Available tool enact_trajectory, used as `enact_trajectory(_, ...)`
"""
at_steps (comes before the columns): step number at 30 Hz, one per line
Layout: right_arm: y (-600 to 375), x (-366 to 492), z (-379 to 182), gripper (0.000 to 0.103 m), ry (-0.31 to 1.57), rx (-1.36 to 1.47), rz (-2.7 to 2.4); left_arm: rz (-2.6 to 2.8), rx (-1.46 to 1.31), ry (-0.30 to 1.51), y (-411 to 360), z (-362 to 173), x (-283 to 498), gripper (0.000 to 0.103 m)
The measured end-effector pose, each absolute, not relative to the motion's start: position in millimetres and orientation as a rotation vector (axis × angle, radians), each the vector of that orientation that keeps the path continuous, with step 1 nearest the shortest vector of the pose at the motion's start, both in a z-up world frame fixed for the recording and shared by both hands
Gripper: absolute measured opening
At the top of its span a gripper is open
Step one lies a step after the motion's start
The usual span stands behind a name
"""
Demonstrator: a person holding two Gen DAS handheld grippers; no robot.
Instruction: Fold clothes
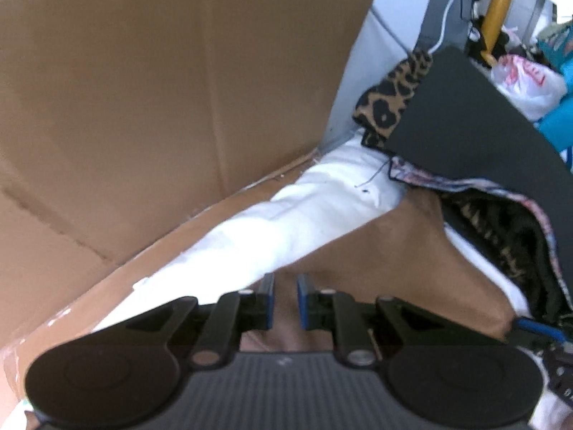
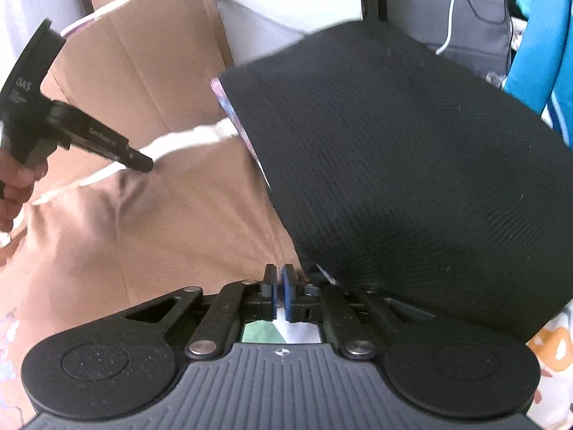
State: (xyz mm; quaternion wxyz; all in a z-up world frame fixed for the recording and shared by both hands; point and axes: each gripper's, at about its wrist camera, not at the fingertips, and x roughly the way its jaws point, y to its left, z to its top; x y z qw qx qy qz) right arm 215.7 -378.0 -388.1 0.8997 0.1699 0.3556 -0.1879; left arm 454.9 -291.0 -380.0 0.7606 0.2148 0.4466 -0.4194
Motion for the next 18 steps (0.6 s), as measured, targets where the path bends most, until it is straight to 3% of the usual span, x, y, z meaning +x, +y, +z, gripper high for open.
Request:
enact_trajectory(2,-374.1,226.9,-388.5,0.032,0.722,0.325,-0.346,-0.911,0.439,0.976,-278.5,-373.3,451.8,0.02)
enact_trajectory(3,-372.1,232.5,-388.7,0.034,0.715,0.312,-0.325,-0.906,0.425,0.978,-272.5,-371.4,450.5,0.02)
enact_trajectory(12,-369.6,274.8,-399.3,0.034,0.75,0.234,-0.335,-0.807,0.338,0.99,-194.2,-350.7,425.2,0.022)
enact_trajectory(16,-370.8,286.5,-405.2,0.033,0.77,0.221,-0.415,-0.753,0.292,0.989,-146.0,-334.6,404.1,0.037)
enact_trajectory(18,-372.8,287.2,-403.7,0.033,0.788,0.219,-0.446,-0.726,0.27,0.997,-122.6,-331.0,392.6,0.04)
